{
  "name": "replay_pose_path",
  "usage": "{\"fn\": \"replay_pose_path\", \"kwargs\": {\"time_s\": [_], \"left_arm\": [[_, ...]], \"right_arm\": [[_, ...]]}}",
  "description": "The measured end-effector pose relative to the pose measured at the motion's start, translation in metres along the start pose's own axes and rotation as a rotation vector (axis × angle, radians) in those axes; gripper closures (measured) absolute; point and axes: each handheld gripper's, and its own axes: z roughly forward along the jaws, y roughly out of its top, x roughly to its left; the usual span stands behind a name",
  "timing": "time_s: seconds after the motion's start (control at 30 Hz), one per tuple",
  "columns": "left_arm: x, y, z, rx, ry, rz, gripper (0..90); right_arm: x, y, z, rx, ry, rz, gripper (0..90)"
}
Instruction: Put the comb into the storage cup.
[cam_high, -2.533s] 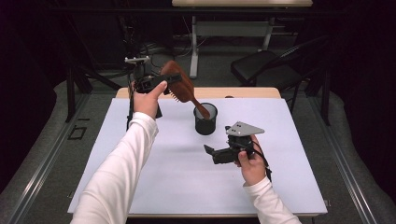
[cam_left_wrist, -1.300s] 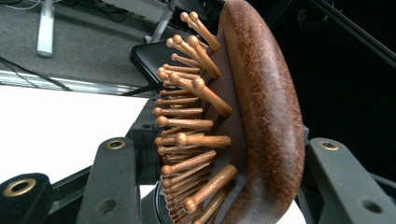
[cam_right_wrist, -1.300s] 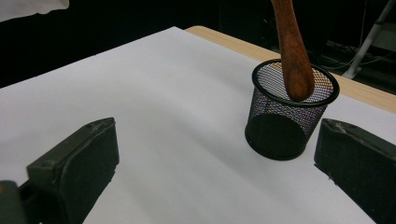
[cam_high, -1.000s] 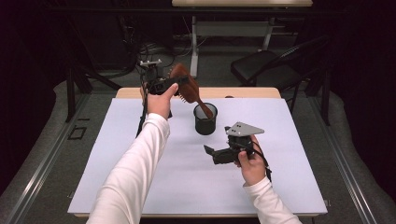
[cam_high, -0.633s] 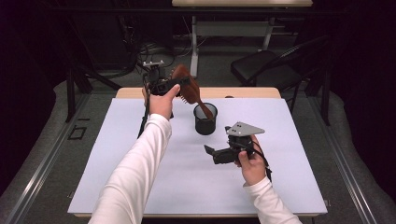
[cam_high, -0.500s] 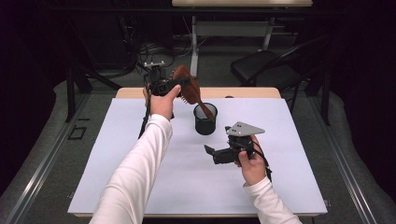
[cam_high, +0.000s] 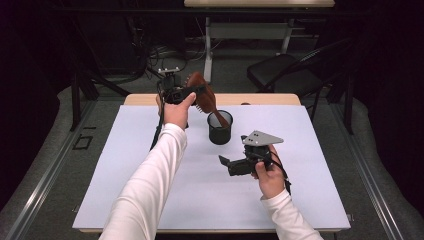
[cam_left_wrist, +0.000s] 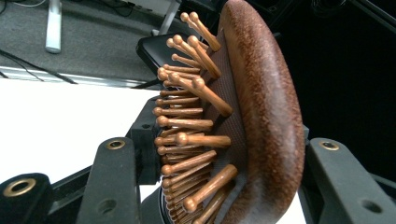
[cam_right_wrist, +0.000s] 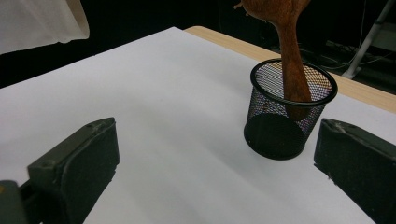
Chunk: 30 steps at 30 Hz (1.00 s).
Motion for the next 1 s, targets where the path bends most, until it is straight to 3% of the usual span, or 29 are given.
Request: {"fn": "replay_pose_path", "kwargs": {"time_s": [0.57, 1.0], "left_arm": [[0.009, -0.009, 0.006, -0.003, 0.012, -0.004, 49.2], [0.008, -0.016, 0.012, -0.013, 0.012, 0.000, 49.1]], "right_arm": [[0.000, 0.000, 0.001, 0.000, -0.003, -0.004, 0.0], [0.000, 0.000, 0.000, 0.000, -0.003, -0.001, 0.0]]}}
